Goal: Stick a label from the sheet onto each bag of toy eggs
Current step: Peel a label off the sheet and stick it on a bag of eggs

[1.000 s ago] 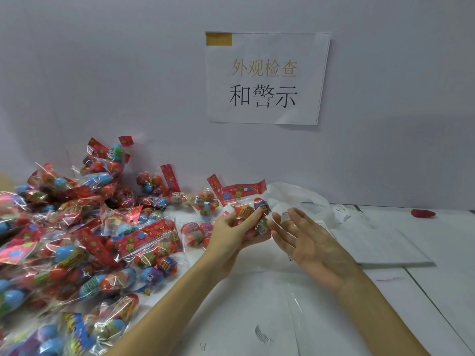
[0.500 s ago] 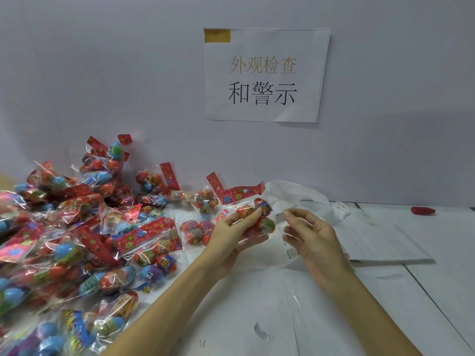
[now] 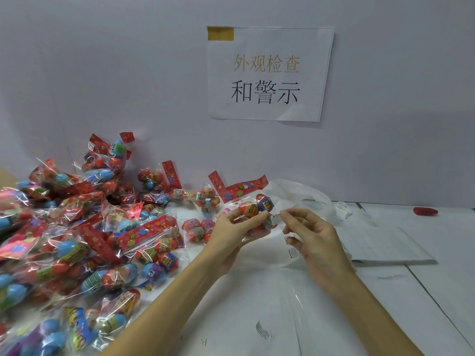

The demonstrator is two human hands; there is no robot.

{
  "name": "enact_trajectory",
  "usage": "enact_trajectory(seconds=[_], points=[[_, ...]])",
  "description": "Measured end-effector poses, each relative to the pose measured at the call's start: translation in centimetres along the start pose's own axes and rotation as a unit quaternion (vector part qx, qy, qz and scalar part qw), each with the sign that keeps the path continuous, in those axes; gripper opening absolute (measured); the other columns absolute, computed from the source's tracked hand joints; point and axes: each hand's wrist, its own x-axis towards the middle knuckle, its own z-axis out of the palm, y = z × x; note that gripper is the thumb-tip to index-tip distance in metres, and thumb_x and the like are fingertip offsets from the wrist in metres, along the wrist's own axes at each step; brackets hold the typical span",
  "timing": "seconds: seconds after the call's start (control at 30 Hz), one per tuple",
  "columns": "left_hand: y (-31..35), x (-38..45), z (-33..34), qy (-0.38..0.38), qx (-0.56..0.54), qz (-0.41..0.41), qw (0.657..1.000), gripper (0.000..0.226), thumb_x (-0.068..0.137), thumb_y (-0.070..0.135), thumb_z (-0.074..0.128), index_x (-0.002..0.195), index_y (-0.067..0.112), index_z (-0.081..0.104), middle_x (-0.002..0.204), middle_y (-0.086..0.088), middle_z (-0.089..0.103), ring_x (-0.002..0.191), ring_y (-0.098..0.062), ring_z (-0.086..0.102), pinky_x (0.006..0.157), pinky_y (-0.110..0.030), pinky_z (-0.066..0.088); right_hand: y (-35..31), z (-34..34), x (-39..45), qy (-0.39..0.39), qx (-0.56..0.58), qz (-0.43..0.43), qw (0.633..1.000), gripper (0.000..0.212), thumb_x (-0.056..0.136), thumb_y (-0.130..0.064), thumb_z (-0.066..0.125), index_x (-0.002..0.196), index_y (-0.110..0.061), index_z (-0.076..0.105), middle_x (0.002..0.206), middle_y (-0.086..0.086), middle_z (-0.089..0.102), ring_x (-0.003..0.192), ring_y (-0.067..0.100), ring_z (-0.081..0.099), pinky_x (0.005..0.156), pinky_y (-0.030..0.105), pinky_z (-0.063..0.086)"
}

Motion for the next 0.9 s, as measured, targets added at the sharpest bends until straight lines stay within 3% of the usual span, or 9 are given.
enact_trajectory(seconds=[0.1, 0.2, 0.3, 0.53, 0.9], points=[[-0.1, -0.1, 0.2, 0.017, 0.029, 0.007, 0.999, 0.051, 0.071, 0.029, 0.089, 0.116, 0.011, 0.073, 0.108, -0.01, 0.08, 0.1, -0.027, 0.078, 0.08, -0.031, 0.063, 0.4, 0.1, 0.0, 0.001, -0.07, -0.047, 0.996, 0.004, 0.088, -0.019, 0.081, 0.091, -0.021, 0.083, 0.083, 0.003, 0.078, 0.068, 0.01, 0.068, 0.061, 0.019, 0.054], [0.0, -0.1, 0.1, -0.009, -0.007, -0.001, 1.0, 0.03, 0.076, 0.027, 0.088, 0.102, 0.014, 0.083, 0.113, -0.015, 0.078, 0.105, -0.031, 0.076, 0.08, -0.031, 0.063, 0.6, 0.1, 0.2, 0.003, -0.083, -0.075, 0.994, 0.004, 0.089, -0.014, 0.08, 0.091, -0.018, 0.082, 0.082, 0.002, 0.078, 0.066, 0.01, 0.067, 0.059, 0.019, 0.053], [0.1, -0.1, -0.2, -0.028, -0.015, -0.014, 0.999, 0.02, 0.083, 0.027, 0.083, 0.1, 0.017, 0.085, 0.115, -0.014, 0.078, 0.108, -0.031, 0.075, 0.082, -0.032, 0.063, 0.7, -0.1, 0.2, -0.007, -0.096, -0.099, 0.99, 0.003, 0.091, -0.011, 0.079, 0.092, -0.014, 0.078, 0.079, 0.001, 0.076, 0.063, 0.01, 0.065, 0.058, 0.02, 0.053], [0.3, 0.1, -0.3, -0.019, 0.004, -0.01, 1.0, 0.046, 0.082, 0.031, 0.083, 0.12, 0.006, 0.073, 0.115, -0.014, 0.078, 0.108, -0.03, 0.075, 0.084, -0.035, 0.063, 1.0, 0.0, 0.1, 0.003, -0.156, -0.122, 0.98, 0.005, 0.092, -0.016, 0.078, 0.096, -0.017, 0.075, 0.08, -0.001, 0.075, 0.06, 0.014, 0.066, 0.056, 0.032, 0.06], [0.2, 0.2, -0.3, -0.017, 0.015, -0.013, 1.0, 0.045, 0.081, 0.033, 0.083, 0.118, 0.01, 0.074, 0.113, -0.012, 0.079, 0.104, -0.029, 0.077, 0.079, -0.032, 0.063, 1.4, 0.0, 0.2, 0.017, -0.166, -0.131, 0.977, 0.006, 0.092, -0.019, 0.078, 0.096, -0.02, 0.075, 0.08, -0.004, 0.075, 0.057, 0.01, 0.064, 0.055, 0.024, 0.056]])
